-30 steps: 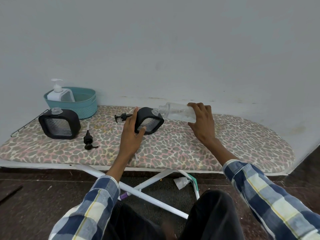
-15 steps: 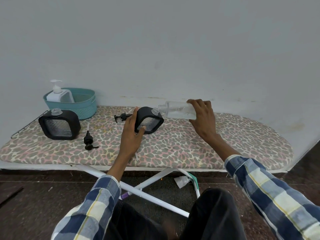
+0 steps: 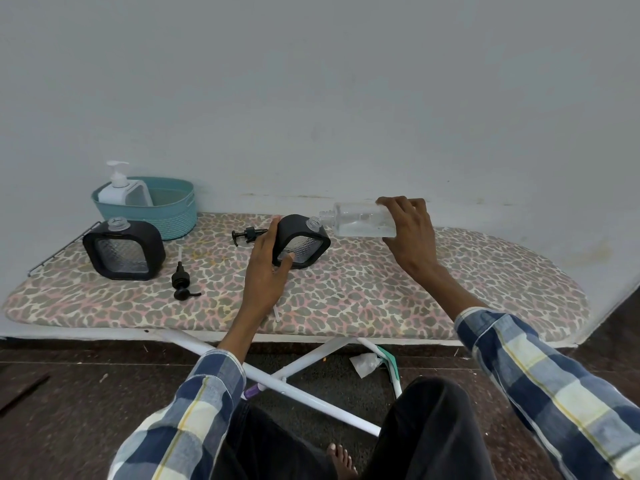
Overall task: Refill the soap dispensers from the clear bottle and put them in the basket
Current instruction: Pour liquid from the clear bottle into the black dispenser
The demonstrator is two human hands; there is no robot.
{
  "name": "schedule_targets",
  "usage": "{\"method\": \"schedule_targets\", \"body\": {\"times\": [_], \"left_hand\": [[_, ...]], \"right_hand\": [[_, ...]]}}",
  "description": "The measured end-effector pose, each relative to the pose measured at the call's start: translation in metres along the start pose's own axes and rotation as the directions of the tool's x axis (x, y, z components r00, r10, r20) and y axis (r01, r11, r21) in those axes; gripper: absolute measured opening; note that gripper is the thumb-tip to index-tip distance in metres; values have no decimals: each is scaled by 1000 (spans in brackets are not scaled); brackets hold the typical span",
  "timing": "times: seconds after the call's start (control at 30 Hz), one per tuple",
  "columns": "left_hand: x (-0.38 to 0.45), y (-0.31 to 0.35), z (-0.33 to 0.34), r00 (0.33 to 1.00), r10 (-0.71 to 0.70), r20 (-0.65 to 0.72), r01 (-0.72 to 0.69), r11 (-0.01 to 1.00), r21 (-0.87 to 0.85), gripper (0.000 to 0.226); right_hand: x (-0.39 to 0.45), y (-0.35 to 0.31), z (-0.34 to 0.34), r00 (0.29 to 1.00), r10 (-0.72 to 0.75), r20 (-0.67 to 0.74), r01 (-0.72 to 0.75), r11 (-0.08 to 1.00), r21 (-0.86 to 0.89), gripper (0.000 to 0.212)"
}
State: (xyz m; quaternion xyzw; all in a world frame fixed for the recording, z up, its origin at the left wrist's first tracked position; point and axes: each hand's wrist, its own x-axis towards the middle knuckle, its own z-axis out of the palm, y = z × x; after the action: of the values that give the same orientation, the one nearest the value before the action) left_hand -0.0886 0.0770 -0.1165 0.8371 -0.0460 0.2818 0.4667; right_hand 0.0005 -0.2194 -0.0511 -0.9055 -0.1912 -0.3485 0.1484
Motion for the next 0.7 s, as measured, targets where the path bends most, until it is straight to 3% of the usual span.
{"method": "schedule_targets", "body": {"times": [0.7], "left_hand": [[0, 0, 0, 1000, 9, 0, -9, 1000, -2, 74]], "right_hand": [[5, -1, -6, 1000, -23, -6, 23, 999, -27, 76]]}}
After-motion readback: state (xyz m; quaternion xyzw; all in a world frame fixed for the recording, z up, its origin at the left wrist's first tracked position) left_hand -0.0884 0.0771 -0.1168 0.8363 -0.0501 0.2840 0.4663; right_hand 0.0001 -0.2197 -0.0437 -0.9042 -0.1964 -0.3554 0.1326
